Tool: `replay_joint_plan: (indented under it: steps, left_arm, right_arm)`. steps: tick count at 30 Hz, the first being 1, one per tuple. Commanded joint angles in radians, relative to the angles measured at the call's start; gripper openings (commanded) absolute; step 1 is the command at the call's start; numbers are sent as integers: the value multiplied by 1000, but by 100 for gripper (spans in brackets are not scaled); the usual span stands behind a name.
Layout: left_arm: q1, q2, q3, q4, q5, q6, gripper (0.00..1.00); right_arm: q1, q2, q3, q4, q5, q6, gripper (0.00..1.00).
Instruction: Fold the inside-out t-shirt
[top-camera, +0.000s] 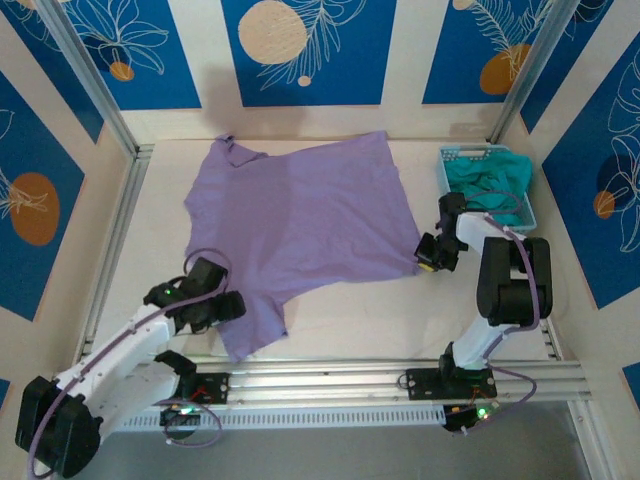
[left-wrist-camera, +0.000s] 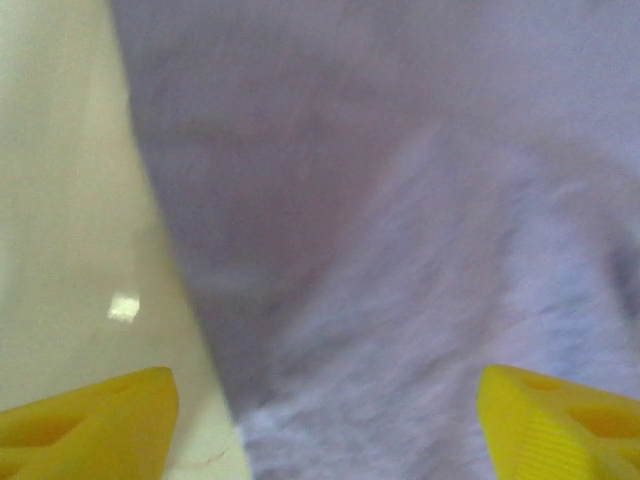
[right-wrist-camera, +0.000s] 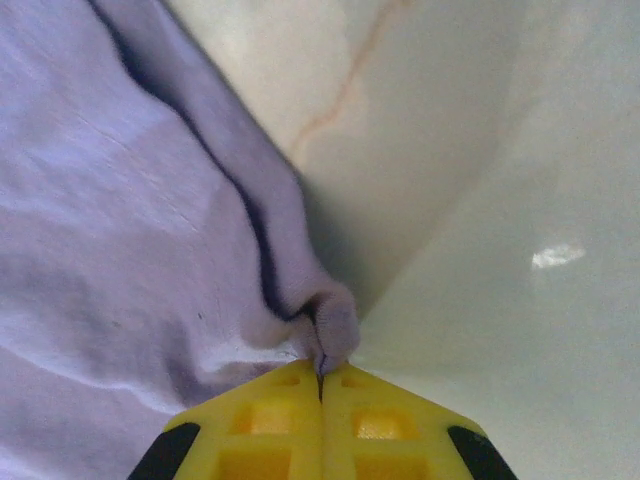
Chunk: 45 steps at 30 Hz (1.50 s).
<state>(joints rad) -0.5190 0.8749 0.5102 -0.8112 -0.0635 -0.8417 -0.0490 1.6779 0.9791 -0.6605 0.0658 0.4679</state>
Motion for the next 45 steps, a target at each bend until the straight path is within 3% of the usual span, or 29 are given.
replay_joint_plan:
  steps: [1,10,17,22,27,31,34,39,45]
  left_arm:
    - [-83,-18,-30,-120,-52,-152,71]
    - [-252,105,-89,32,49,-255,50]
    - [-273,225,-166,181,63,-256,32]
    - [-272,164,-167,155,30,-255,2]
    - [-261,26,-66,2,-56,-242,0]
    - [-166,-150,-9,-97,-51,-243,0]
    - [-9,-214,51,-122,21,-167,0]
    - [230,-105,187,-57,149,47,0]
    - [440,106,363,44,287,243,0]
  right_arm:
    - [-5,-54,-20,37,-52,-3,0]
    - [-8,-69,-35,43,-7,-40,0]
    - [-6,-87,-43,45,-10,-42,0]
    - [-5,-141,-73,44,-12,-30,0]
    - [-6,-264,-143,25,-19,6,0]
    - [-17,-394,-213,5,-19,43,0]
    - [-18,-457,-221,-6,-30,54,0]
    - [-17,-421,-115,-16,-38,29,0]
    - [-15,-266,36,-5,-27,-11,0]
